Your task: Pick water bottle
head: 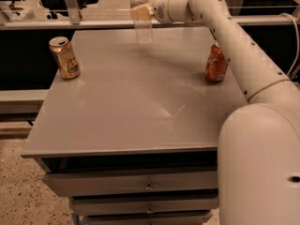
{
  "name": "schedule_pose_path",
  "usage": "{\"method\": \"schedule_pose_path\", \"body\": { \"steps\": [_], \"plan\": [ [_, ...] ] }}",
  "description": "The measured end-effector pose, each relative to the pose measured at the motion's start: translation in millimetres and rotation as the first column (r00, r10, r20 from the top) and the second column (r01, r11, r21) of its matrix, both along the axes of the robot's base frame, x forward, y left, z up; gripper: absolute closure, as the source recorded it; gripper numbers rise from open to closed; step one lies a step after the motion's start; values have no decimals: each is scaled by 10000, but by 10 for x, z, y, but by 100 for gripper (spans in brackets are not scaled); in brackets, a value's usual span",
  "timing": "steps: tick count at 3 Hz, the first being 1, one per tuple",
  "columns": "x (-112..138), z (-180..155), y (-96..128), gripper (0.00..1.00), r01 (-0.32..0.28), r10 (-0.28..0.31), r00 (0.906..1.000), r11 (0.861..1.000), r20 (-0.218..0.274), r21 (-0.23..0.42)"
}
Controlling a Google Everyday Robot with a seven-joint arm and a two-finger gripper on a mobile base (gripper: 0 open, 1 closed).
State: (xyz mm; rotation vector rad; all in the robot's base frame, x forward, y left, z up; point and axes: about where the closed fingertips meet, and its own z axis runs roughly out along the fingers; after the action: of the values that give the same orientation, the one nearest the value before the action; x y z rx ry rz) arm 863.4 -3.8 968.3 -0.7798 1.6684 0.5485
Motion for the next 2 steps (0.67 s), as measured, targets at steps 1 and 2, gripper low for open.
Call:
{"method": "schedule_pose_path", "body": {
  "steps": [1, 2],
  "plan": [
    [-268, 352, -77, 100, -421, 388, 9980, 9969, 494, 668],
    [-641, 702, -174, 100, -852, 767, 9957, 9788, 521, 1863]
  ]
}}
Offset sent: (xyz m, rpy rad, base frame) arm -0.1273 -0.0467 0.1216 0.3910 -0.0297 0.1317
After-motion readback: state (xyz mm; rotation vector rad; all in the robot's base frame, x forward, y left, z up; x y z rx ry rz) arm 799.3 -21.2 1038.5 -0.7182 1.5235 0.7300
